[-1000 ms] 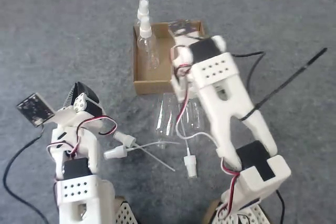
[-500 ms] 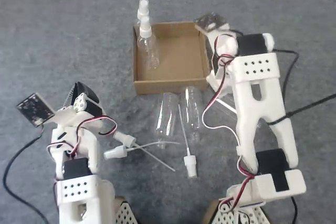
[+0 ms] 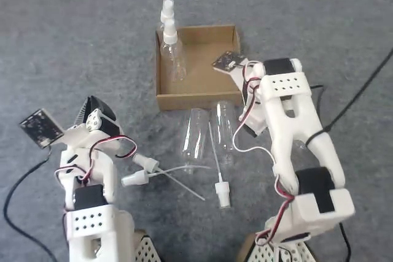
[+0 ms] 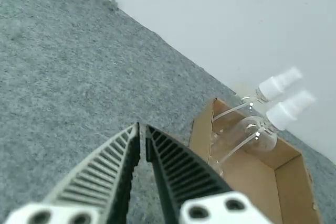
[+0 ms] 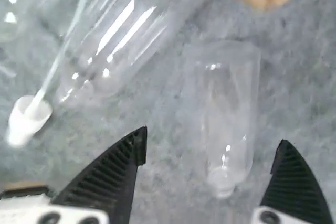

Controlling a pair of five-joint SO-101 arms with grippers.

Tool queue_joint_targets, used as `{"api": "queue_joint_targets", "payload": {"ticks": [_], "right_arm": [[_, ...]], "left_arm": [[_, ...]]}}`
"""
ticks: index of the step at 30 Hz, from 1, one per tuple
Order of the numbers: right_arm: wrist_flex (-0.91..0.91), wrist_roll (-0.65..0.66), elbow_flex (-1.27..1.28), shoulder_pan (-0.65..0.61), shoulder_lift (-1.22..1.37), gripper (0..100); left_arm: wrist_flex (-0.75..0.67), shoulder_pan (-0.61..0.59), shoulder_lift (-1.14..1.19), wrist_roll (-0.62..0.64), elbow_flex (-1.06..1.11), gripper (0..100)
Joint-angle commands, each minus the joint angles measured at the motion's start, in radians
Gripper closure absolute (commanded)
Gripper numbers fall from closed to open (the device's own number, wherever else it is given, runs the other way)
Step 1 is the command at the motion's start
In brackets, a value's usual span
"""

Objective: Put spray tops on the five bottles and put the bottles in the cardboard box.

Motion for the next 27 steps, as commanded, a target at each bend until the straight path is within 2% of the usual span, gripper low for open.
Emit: {"api": "queue_joint_targets", "payload": {"ticks": [1, 8, 13, 17, 27], "right_arm": [[-0.068, 0.014, -0.008, 0.041, 0.027, 66.9], [-0.136, 0.014, -0.008, 0.105, 0.131, 68.7], [-0.137, 0.009, -0.008, 0.108, 0.131, 85.3], [-0.134, 0.008, -0.008, 0.117, 0.131, 93.0], [-0.114, -0.003, -0.011, 0.188, 0.128, 95.0]], "left_arm": [[-0.035, 0.005, -0.018, 0.009, -0.015, 99], [-0.035, 0.005, -0.018, 0.009, -0.015, 99], [-0.035, 0.005, -0.018, 0.009, -0.015, 99], [-0.035, 0.005, -0.018, 0.009, -0.015, 99], [-0.035, 0.005, -0.018, 0.009, -0.015, 99]]}}
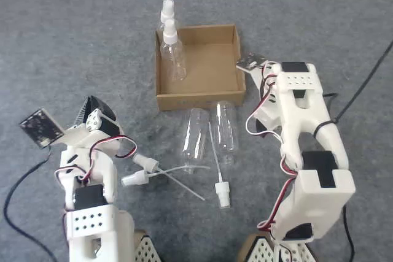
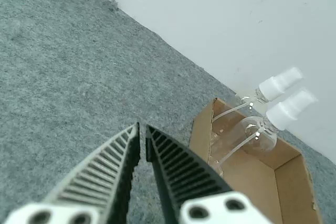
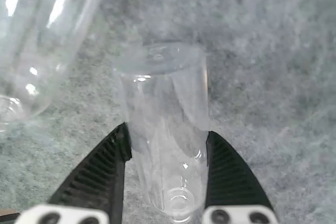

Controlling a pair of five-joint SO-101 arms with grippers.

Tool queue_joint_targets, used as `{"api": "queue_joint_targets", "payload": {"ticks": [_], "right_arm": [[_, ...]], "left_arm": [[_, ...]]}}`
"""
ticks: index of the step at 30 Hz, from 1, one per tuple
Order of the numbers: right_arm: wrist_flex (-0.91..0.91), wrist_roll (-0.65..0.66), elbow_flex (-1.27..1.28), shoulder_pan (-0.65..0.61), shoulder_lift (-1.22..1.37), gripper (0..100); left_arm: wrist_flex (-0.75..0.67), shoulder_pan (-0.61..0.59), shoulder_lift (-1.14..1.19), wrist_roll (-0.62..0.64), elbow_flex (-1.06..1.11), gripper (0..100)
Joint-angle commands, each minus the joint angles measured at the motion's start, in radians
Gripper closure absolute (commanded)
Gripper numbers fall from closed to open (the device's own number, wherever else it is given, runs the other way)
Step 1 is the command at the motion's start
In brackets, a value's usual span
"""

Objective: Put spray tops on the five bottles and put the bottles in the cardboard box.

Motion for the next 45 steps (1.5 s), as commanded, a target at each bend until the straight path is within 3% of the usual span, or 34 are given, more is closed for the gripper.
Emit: {"api": "queue_joint_targets", "payload": {"ticks": [1, 8, 18, 45], "right_arm": [[0.021, -0.026, -0.011, 0.035, -0.024, 95.0], [0.120, -0.275, -0.011, 0.025, -0.130, 95.0], [0.125, -0.868, -0.009, 0.024, -0.217, 95.0], [0.124, -1.582, -0.009, 0.035, -0.216, 94.8]], "left_arm": [[-0.035, 0.005, -0.018, 0.009, -0.015, 99], [-0.035, 0.005, -0.018, 0.009, -0.015, 99], [-0.035, 0.005, -0.018, 0.009, -0.015, 99], [-0.034, 0.005, -0.018, 0.009, -0.015, 99]]}}
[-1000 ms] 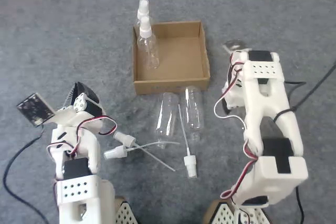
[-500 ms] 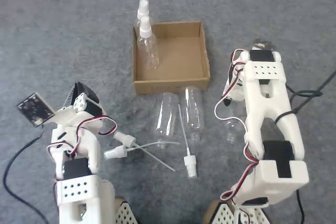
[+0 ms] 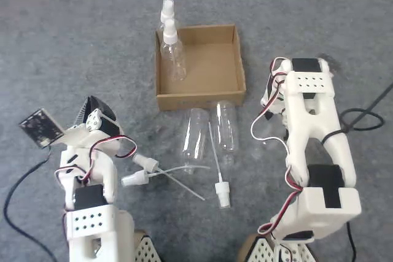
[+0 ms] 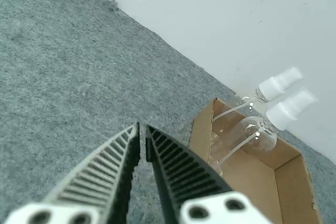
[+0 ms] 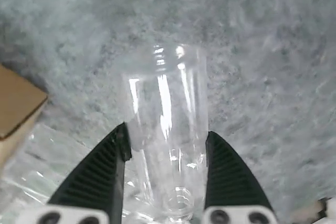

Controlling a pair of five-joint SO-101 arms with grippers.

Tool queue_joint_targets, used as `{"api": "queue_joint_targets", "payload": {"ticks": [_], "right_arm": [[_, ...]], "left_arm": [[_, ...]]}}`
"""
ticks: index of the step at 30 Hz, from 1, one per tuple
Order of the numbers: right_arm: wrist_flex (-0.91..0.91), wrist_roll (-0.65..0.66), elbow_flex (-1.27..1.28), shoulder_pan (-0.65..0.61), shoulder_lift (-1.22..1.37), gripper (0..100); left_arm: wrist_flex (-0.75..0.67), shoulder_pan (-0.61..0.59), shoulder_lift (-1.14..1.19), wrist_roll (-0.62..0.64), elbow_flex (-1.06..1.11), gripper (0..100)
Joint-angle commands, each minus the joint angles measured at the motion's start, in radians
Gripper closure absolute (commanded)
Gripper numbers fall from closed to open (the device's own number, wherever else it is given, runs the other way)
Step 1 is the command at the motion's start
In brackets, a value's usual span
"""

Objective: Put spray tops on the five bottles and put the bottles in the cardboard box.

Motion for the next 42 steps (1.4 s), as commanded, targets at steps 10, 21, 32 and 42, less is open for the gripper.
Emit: {"api": "queue_joint_targets", "payload": {"ticks": [10, 21, 32, 42], "right_arm": [[-0.074, -0.206, -0.003, 0.127, -0.065, 94.8], [-0.128, -0.276, 0.068, 0.145, -0.065, 94.5], [-0.199, -0.342, 0.120, 0.133, -0.065, 81.3], [-0.197, -0.344, 0.126, 0.108, -0.076, 77.8]], "left_arm": [[-0.032, 0.005, -0.018, 0.009, -0.015, 99], [-0.032, 0.005, -0.018, 0.009, -0.015, 99], [-0.032, 0.005, -0.018, 0.009, -0.013, 99], [-0.038, 0.005, -0.018, 0.009, -0.007, 99]]}}
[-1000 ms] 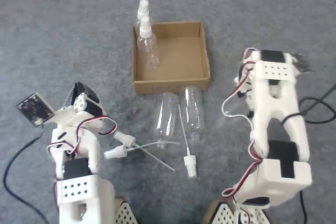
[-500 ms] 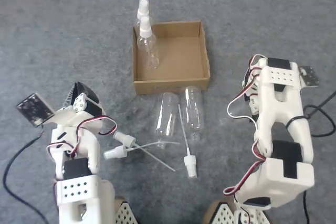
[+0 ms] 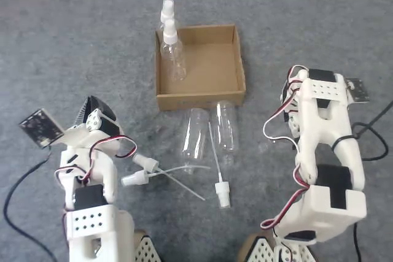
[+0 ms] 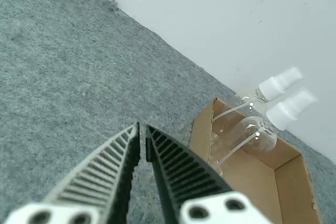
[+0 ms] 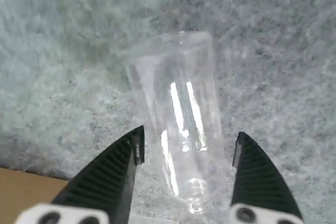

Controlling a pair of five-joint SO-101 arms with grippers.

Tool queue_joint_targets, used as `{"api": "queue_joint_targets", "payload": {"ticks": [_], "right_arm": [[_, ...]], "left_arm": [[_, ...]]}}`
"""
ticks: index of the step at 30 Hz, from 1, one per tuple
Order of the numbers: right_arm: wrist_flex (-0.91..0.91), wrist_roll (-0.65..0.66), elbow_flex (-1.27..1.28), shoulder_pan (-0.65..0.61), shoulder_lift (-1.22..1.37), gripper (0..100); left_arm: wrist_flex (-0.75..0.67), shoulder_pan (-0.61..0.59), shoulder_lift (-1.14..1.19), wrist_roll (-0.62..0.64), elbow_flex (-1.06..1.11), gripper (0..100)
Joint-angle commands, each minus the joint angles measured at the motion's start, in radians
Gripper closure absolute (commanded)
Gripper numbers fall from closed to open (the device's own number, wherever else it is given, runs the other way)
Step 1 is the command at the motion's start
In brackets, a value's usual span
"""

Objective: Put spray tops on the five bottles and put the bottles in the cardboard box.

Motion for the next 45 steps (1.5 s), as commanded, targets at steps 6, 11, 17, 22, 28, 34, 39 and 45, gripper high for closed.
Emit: {"api": "queue_joint_targets", "payload": {"ticks": [6, 11, 17, 22, 28, 34, 39, 45], "right_arm": [[0.071, -0.011, -0.055, -0.012, -0.077, 77.8], [0.162, -0.009, -0.127, -0.012, -0.077, 77.8], [0.269, -0.006, -0.213, -0.015, -0.077, 77.9], [0.374, 0.041, -0.290, -0.015, -0.077, 77.9], [0.476, 0.181, -0.348, -0.015, -0.077, 77.9], [0.506, 0.384, -0.364, -0.015, -0.079, 77.9], [0.507, 0.488, -0.361, -0.015, -0.116, 77.9], [0.507, 0.683, -0.358, -0.015, -0.219, 77.9]], "left_arm": [[-0.038, 0.005, -0.018, 0.009, -0.007, 99], [-0.038, 0.005, -0.018, 0.009, -0.007, 99], [-0.038, 0.005, -0.018, 0.009, -0.007, 99], [-0.038, 0.005, -0.018, 0.009, -0.007, 99], [-0.038, 0.005, -0.018, 0.009, -0.007, 99], [-0.038, 0.005, -0.018, 0.009, -0.007, 99], [-0.038, 0.005, -0.018, 0.009, -0.007, 99], [-0.038, 0.005, -0.018, 0.009, -0.007, 99]]}}
